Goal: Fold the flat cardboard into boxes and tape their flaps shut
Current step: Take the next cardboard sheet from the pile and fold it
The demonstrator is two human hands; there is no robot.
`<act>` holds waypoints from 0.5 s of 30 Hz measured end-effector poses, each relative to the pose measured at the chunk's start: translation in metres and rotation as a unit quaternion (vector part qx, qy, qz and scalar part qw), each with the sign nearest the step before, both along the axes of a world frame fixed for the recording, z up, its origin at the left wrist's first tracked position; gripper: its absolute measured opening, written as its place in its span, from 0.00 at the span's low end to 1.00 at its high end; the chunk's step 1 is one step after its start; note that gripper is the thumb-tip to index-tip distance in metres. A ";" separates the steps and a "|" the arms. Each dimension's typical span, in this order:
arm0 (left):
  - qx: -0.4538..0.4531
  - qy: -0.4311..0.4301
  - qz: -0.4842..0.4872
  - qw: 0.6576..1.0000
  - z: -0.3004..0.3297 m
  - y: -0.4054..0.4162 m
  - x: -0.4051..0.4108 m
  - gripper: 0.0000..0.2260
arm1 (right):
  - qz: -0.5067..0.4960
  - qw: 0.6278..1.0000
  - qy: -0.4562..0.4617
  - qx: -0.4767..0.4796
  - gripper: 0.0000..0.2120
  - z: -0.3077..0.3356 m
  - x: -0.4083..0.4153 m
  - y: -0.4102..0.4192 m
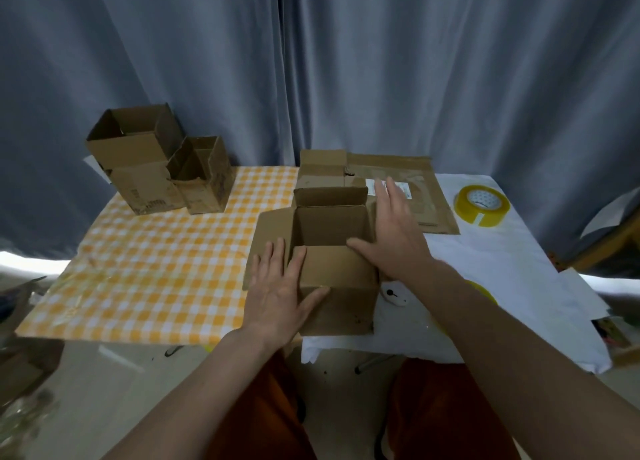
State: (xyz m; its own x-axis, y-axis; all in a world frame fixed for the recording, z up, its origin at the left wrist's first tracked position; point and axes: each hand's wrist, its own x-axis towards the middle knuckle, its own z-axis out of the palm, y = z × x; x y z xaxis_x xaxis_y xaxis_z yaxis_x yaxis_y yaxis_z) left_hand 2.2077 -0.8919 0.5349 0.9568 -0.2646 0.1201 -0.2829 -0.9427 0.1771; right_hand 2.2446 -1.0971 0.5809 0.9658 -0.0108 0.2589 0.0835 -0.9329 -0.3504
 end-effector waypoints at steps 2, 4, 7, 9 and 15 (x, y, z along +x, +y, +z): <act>0.004 0.000 0.003 1.000 0.002 -0.001 0.000 0.37 | 0.027 0.999 0.014 0.022 0.52 0.013 0.018 0.003; 0.005 0.006 0.006 1.000 0.002 -0.001 0.001 0.40 | 0.070 0.996 0.055 -0.001 0.50 0.019 0.028 0.002; -0.008 0.009 0.012 1.000 0.000 0.004 0.001 0.42 | 0.121 0.981 0.117 -0.092 0.42 0.013 0.026 -0.003; -0.012 0.012 0.015 1.000 -0.002 0.005 0.003 0.42 | 0.138 0.966 0.150 -0.157 0.41 0.002 0.019 -0.005; -0.089 -0.063 0.072 0.991 0.007 0.003 -0.002 0.45 | 0.128 0.949 0.167 -0.236 0.40 -0.014 0.013 -0.005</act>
State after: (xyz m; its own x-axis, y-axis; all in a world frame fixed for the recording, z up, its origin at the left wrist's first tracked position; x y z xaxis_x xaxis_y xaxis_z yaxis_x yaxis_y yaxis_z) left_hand 2.2054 -0.8892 0.5418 0.9576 -0.0899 0.2736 -0.1777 -0.9321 0.3157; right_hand 2.2574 -1.1017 0.5668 0.9504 0.2760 -0.1436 0.2860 -0.9567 0.0539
